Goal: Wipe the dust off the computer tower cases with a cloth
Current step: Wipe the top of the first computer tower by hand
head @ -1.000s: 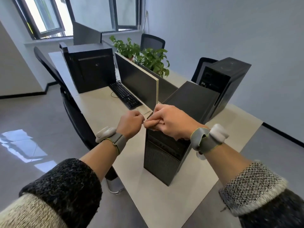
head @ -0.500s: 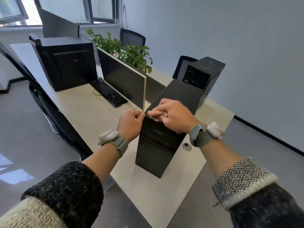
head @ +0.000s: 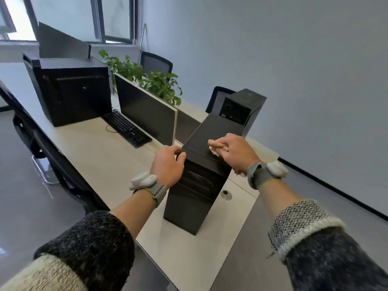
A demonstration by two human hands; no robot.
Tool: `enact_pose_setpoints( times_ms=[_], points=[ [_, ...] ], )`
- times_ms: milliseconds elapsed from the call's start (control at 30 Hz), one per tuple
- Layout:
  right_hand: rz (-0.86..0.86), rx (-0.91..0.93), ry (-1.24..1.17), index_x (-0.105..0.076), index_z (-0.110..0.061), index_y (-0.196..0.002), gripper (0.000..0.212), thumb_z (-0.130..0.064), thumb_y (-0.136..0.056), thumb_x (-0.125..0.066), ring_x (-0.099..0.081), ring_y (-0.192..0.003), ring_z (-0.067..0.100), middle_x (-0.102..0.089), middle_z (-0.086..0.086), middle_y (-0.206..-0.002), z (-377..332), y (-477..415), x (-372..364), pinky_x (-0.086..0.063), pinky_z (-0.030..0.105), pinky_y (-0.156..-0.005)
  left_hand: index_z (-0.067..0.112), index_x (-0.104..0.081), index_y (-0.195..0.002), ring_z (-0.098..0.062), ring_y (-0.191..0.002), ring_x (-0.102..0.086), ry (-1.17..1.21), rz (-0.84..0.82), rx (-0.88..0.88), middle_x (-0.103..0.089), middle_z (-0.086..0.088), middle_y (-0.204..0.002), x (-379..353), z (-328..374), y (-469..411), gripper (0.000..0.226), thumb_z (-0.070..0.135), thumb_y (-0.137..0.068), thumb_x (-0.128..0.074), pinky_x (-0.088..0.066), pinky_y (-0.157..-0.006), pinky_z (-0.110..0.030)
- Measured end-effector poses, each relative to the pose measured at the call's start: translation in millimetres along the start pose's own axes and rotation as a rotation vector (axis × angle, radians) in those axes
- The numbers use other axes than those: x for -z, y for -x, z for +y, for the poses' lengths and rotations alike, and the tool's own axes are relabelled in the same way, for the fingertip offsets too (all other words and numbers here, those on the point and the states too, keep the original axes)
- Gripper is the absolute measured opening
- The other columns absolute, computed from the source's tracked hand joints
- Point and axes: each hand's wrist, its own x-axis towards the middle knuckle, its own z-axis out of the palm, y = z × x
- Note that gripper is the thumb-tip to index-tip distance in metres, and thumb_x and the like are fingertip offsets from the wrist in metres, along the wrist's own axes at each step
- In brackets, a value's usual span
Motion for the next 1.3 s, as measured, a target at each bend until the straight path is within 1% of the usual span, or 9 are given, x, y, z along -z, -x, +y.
enact_pose_setpoints(
  times_ms=[100, 200, 333, 533, 767, 933, 1033, 1167, 1300],
  points=[
    [0.053, -0.075, 0.075, -0.075, -0.036, -0.099, 0.023, -0.034, -0.107, -0.053, -0.061, -0.087, 0.022, -0.053, -0.002, -0.095, -1.2, 3.5, -17.6, -0.052, 0.04, -0.074, 0.017, -0.066, -0.13, -0.021, -0.11, -0.059, -0.001, -0.01, 0.012, -0.061, -0.003, -0.121, -8.3, 6.4, 1.0, 0.032, 0.034, -0.104, -0.06, -0.049, -0.091, -0.032],
    [0.039, 0.137, 0.017, -0.075, -0.042, -0.118, 0.026, -0.027, -0.104, -0.058, -0.055, -0.086, 0.012, -0.054, -0.009, -0.098, -12.5, 29.7, -28.1, -0.049, 0.034, -0.07, 0.018, -0.057, -0.14, -0.025, -0.123, -0.05, -0.058, 0.023, 0.036, -0.054, -0.005, -0.131, -20.3, 11.2, 1.6, 0.041, 0.036, -0.103, -0.058, -0.047, -0.104, -0.042],
    [-0.058, 0.334, -0.033, -0.078, -0.035, -0.121, 0.027, -0.021, -0.1, -0.067, -0.056, -0.086, 0.008, -0.059, -0.013, -0.1, 9.9, 45.0, -8.5, -0.05, 0.027, -0.069, 0.018, -0.053, -0.141, -0.026, -0.126, -0.045, -0.122, 0.083, 0.027, -0.051, -0.006, -0.136, -38.2, 23.3, 1.5, 0.041, 0.035, -0.103, -0.057, -0.044, -0.105, -0.042],
    [0.15, 0.025, -0.041, -0.077, -0.036, -0.114, 0.025, -0.027, -0.105, -0.056, -0.058, -0.086, 0.017, -0.05, -0.006, -0.098, 55.9, 15.7, -19.8, -0.056, 0.043, -0.073, 0.017, -0.055, -0.142, -0.029, -0.129, -0.045, -0.097, 0.196, 0.091, -0.052, -0.007, -0.137, -58.3, 31.9, 5.3, 0.04, 0.027, -0.104, -0.058, -0.041, -0.108, -0.045],
    [-0.097, 0.482, -0.216, -0.078, -0.039, -0.118, 0.026, -0.032, -0.1, -0.06, -0.058, -0.084, 0.01, -0.054, -0.014, -0.097, 49.9, 49.6, -10.7, -0.054, 0.037, -0.071, 0.022, -0.056, -0.139, -0.029, -0.127, -0.046, -0.112, 0.258, 0.167, -0.055, -0.004, -0.137, -62.0, 33.1, 8.1, 0.038, 0.032, -0.103, -0.059, -0.042, -0.106, -0.051],
    [0.036, 0.239, -0.128, -0.076, -0.04, -0.111, 0.023, -0.038, -0.105, -0.054, -0.063, -0.091, 0.023, -0.05, -0.006, -0.099, 55.8, 11.7, -12.6, -0.056, 0.044, -0.073, 0.022, -0.056, -0.137, -0.029, -0.126, -0.047, -0.102, 0.253, 0.232, -0.06, -0.002, -0.135, -60.5, 43.0, 15.7, 0.036, 0.036, -0.103, -0.057, -0.043, -0.107, -0.055],
    [0.038, 0.288, -0.112, -0.072, -0.041, -0.114, 0.022, -0.033, -0.105, -0.053, -0.06, -0.089, 0.021, -0.046, -0.006, -0.098, 42.1, 27.9, -23.9, -0.056, 0.044, -0.07, 0.023, -0.057, -0.135, -0.03, -0.123, -0.054, -0.096, 0.248, 0.243, -0.064, -0.002, -0.131, -58.1, 40.0, 20.6, 0.038, 0.04, -0.101, -0.057, -0.046, -0.105, -0.056],
    [0.062, 0.403, -0.117, -0.068, -0.051, -0.126, 0.028, -0.037, -0.105, -0.056, -0.056, -0.089, 0.013, -0.048, -0.011, -0.097, 36.2, 61.4, -26.9, -0.057, 0.041, -0.066, 0.022, -0.057, -0.142, -0.026, -0.127, -0.056, -0.093, 0.206, 0.224, -0.065, -0.002, -0.137, -47.8, 39.7, 27.6, 0.043, 0.039, -0.102, -0.059, -0.045, -0.111, -0.05],
    [0.055, 0.269, -0.186, -0.075, -0.041, -0.113, 0.02, -0.042, -0.104, -0.058, -0.059, -0.086, 0.016, -0.05, -0.01, -0.096, 38.6, 50.0, -31.5, -0.058, 0.045, -0.069, 0.013, -0.055, -0.149, -0.02, -0.14, -0.048, -0.102, 0.158, 0.152, -0.056, -0.002, -0.151, -36.1, 38.9, 34.4, 0.046, 0.027, -0.106, -0.059, -0.033, -0.117, -0.029]
  ],
)
